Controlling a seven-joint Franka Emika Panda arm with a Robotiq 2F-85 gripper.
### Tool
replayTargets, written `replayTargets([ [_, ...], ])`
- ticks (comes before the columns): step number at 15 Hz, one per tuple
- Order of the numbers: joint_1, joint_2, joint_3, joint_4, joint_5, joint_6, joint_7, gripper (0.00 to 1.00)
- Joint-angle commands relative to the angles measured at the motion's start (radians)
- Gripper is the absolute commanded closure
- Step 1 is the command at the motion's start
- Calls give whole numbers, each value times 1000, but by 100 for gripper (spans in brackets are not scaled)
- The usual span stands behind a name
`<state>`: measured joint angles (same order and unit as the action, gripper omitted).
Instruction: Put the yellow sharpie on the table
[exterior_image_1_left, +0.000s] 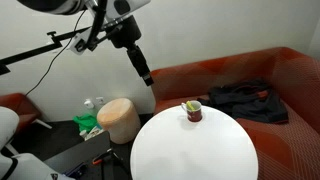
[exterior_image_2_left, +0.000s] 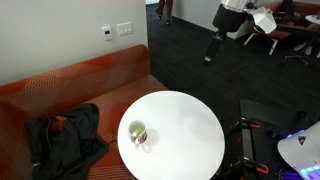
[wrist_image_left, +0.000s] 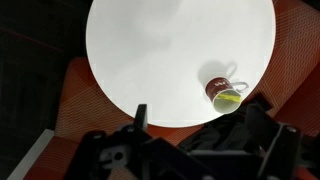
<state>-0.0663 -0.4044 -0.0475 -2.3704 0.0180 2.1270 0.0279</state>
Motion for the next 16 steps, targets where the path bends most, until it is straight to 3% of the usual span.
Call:
replayTargets([
  [1,2,0,-2,2,-1,-3,0,0],
  [10,8,9,-6,0,-5,23,-36,0],
  [16,28,62,-40,11,28,75,-194,0],
])
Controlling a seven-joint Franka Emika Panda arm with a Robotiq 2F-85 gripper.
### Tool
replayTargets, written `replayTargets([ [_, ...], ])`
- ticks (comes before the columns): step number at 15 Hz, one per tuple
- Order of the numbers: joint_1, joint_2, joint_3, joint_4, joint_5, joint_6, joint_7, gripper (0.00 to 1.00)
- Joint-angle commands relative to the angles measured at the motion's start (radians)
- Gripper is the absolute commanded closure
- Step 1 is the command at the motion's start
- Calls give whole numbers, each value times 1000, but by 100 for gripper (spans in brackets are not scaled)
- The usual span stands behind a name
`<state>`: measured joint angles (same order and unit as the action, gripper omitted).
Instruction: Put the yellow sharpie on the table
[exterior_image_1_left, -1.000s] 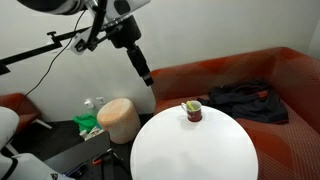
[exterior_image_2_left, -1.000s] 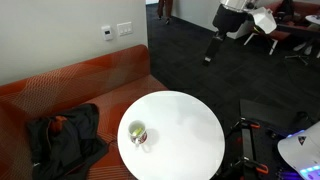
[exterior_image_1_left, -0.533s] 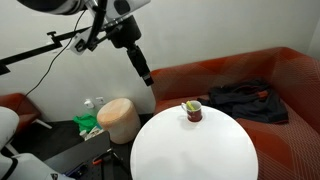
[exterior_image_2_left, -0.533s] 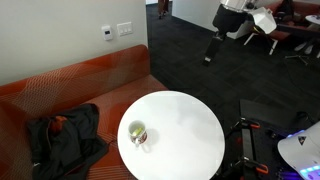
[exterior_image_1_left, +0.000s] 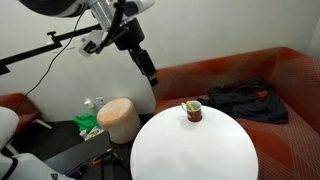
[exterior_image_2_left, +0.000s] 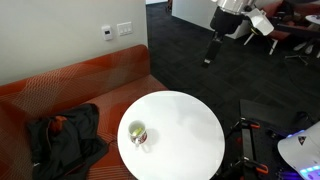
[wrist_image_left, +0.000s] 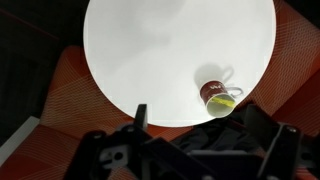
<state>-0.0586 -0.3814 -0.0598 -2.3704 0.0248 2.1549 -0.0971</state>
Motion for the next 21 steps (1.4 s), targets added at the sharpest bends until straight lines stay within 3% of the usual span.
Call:
replayTargets([
  [1,28,53,-39,11,38,71,-104,0],
  [8,81,170,-112,33,238,208,-427,0],
  [15,73,318,-139,139,509,170,-882,0],
  [16,62,337,-131,157,529,157,-906,0],
  [17,49,288,-108,96,484,197,-839,0],
  [21,39,331,-102,133,507,188,-879,0],
])
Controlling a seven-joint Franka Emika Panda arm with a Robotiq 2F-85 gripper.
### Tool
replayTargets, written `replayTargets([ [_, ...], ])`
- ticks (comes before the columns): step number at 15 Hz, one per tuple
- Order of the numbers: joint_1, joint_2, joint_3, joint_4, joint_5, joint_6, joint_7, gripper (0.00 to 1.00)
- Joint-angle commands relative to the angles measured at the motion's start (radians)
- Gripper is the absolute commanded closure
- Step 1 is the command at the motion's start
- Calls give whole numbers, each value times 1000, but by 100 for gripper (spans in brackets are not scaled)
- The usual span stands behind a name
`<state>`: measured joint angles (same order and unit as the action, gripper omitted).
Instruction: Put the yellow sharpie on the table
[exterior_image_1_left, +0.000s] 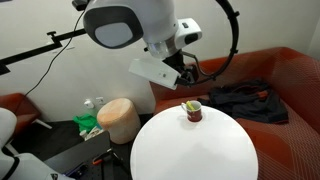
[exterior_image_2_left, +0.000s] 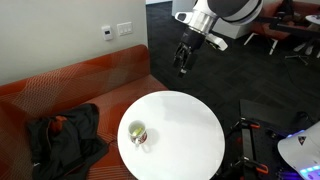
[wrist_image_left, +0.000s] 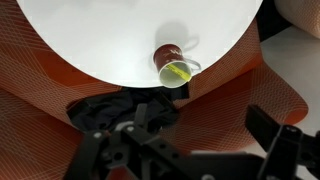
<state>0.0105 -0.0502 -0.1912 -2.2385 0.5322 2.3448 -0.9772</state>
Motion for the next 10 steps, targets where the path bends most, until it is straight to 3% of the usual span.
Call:
replayTargets([
  [1,-30,0,30,3,0,-3,1,0],
  [2,-30,0,30,3,0,-4,1,0],
  [7,-36,47,37,48,226,-162,-324,0],
  [10,-54,86,41,77,286,-253,-466,0],
])
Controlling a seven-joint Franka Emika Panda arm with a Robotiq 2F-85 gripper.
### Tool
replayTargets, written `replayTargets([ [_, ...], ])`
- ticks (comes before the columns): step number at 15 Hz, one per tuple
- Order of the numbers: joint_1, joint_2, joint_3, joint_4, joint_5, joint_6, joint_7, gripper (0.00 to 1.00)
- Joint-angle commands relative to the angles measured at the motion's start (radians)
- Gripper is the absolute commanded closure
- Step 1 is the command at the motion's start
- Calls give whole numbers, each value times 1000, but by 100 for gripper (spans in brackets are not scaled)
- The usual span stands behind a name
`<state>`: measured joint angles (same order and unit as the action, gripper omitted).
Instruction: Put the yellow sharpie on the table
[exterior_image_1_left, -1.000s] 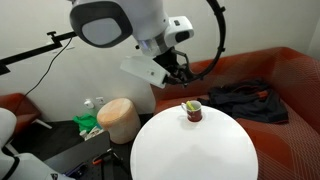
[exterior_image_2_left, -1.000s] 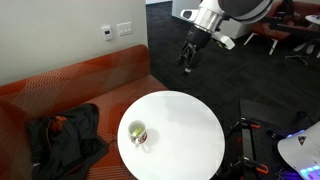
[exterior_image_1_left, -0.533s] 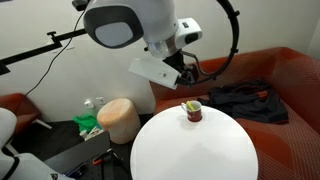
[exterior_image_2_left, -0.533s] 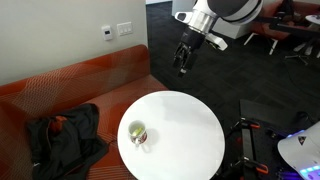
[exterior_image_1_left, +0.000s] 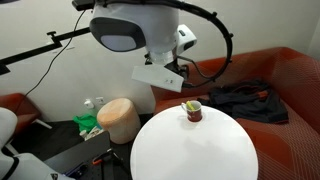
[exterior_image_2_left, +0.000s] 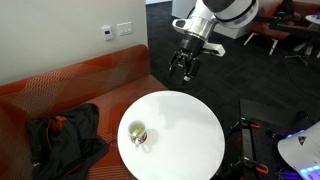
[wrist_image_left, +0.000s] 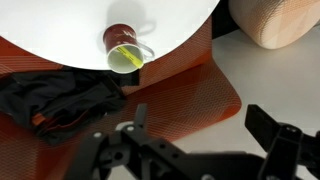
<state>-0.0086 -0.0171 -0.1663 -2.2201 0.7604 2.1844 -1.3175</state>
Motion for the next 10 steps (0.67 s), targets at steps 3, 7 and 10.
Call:
replayTargets([
  [3,-58,105,22,98,98,-173,-241,0],
  [7,-71,184,47,143,155,-122,-361,0],
  [10,-76,247,71,180,174,-88,-435,0],
])
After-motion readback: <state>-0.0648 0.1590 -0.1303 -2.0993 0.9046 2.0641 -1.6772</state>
